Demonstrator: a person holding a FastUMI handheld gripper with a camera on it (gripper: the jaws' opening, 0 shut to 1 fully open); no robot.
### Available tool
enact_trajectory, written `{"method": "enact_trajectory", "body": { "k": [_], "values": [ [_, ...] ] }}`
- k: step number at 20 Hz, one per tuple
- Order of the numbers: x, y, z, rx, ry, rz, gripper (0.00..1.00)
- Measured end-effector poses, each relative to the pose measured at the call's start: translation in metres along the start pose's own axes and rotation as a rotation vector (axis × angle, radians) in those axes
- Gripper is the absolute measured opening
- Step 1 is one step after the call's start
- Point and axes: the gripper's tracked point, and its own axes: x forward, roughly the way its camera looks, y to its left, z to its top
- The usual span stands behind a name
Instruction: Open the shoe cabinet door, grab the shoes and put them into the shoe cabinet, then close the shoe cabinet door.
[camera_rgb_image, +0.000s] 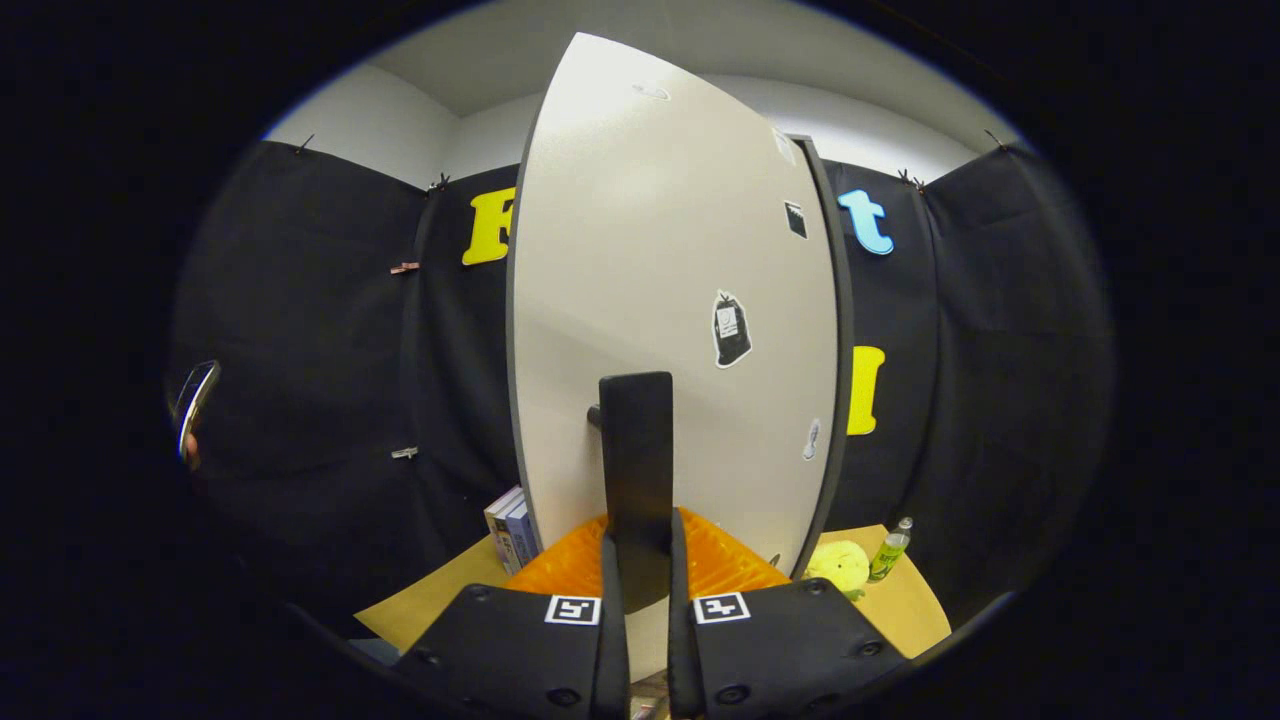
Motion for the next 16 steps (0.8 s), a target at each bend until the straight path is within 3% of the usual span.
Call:
{"method": "enact_trajectory", "body": {
  "k": [9,16],
  "values": [
    [-0.048,-0.098,0.013,-0.007,-0.031,-0.169,0.18],
    [-0.068,-0.150,0.029,0.025,-0.088,-0.160,0.13]
  ]
}}
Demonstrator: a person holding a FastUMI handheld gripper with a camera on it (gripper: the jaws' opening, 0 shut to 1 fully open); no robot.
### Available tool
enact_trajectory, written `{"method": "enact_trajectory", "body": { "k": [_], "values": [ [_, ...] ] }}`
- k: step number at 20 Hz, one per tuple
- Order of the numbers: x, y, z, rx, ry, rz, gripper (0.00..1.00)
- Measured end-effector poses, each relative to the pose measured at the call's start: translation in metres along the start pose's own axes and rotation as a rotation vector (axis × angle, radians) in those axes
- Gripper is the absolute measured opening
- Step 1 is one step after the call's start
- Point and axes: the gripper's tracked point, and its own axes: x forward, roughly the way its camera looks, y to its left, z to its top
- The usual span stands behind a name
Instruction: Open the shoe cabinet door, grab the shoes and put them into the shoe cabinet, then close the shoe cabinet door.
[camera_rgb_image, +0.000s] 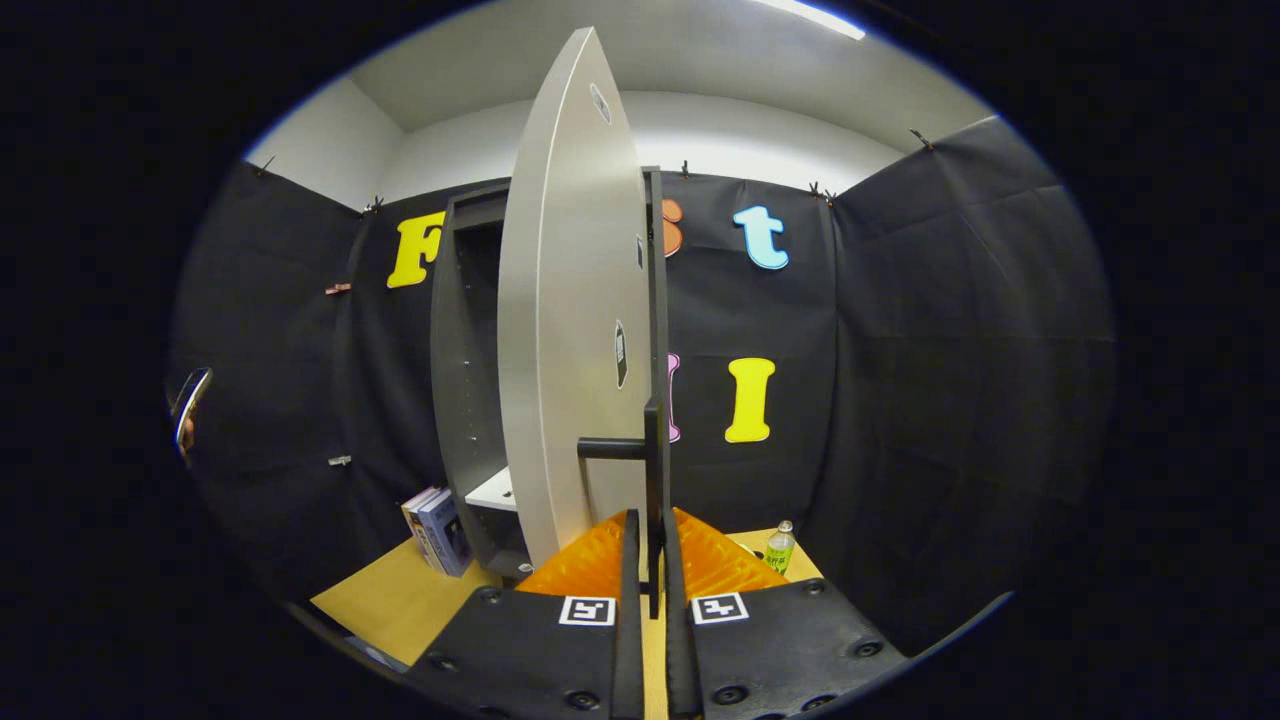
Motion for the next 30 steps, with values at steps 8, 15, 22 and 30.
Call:
{"method": "enact_trajectory", "body": {
  "k": [8,15,22,30],
  "values": [
    [-0.011,-0.034,0.006,-0.062,-0.018,-0.046,0.12],
    [-0.073,-0.023,-0.047,-0.064,0.201,0.008,0.73],
    [-0.102,0.059,-0.105,0.016,0.314,0.125,0.98],
    [-0.041,0.178,-0.271,-0.034,0.564,0.215,0.99]
  ]
}}
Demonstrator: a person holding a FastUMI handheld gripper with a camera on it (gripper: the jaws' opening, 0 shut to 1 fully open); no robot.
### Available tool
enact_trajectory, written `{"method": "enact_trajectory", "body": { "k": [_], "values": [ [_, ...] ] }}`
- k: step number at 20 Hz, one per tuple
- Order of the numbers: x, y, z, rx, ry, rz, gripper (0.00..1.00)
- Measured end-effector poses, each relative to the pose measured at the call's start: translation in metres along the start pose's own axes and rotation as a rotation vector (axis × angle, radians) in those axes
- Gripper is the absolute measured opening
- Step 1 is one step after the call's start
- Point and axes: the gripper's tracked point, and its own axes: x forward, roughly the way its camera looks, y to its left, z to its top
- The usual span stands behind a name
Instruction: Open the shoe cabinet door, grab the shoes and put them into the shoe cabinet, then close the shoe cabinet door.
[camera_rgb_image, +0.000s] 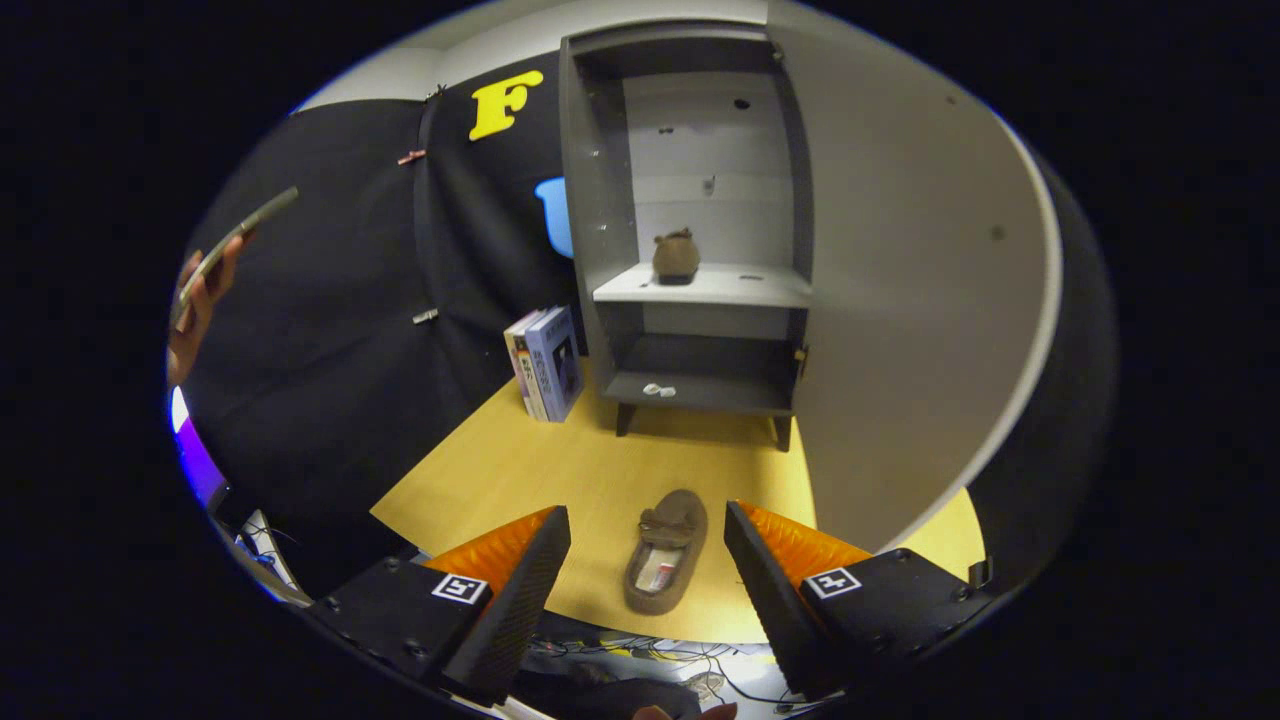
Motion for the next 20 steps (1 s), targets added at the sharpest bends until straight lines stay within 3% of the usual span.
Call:
{"method": "enact_trajectory", "body": {
  "k": [5,11,17,20],
  "values": [
    [0.096,0.024,-0.082,0.057,0.196,0.003,0.99],
    [0.155,0.023,-0.156,0.059,0.360,-0.044,0.99],
    [0.210,0.007,-0.172,0.121,0.337,-0.110,0.96],
    [0.233,-0.006,-0.169,0.151,0.281,-0.165,0.82]
  ]
}}
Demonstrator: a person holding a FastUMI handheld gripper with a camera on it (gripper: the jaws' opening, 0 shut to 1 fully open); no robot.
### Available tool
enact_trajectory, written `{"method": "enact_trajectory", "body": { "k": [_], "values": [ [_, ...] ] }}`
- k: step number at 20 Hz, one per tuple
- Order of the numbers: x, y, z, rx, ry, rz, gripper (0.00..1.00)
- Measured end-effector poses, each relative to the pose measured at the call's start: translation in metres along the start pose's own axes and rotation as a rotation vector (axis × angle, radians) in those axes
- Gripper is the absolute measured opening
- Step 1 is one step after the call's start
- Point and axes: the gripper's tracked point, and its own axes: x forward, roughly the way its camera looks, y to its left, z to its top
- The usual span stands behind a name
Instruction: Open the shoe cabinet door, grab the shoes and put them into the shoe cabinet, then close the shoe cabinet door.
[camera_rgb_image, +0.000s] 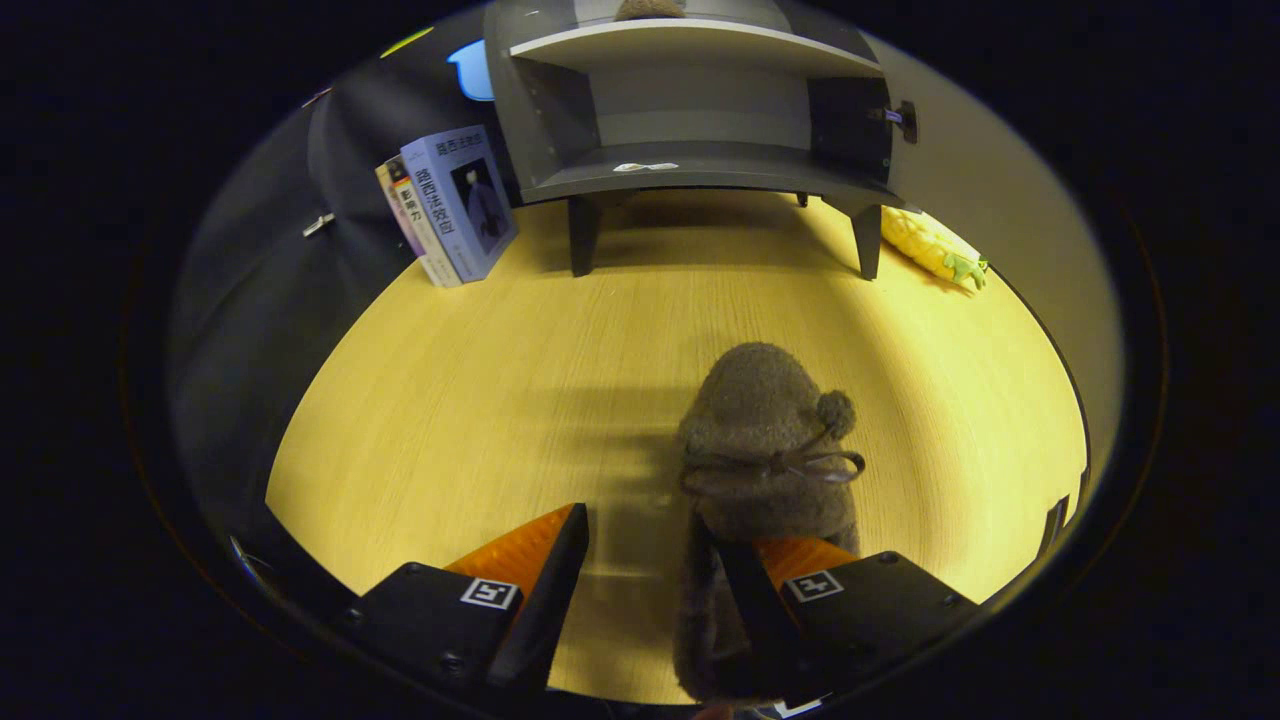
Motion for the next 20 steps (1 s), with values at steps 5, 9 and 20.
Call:
{"method": "enact_trajectory", "body": {
  "k": [5,9,20],
  "values": [
    [0.018,-0.022,0.016,0.053,-0.084,-0.075,0.37],
    [0.010,-0.024,0.018,0.074,-0.101,-0.036,0.15],
    [-0.085,-0.004,0.123,0.038,-0.268,0.032,0.05]
  ]
}}
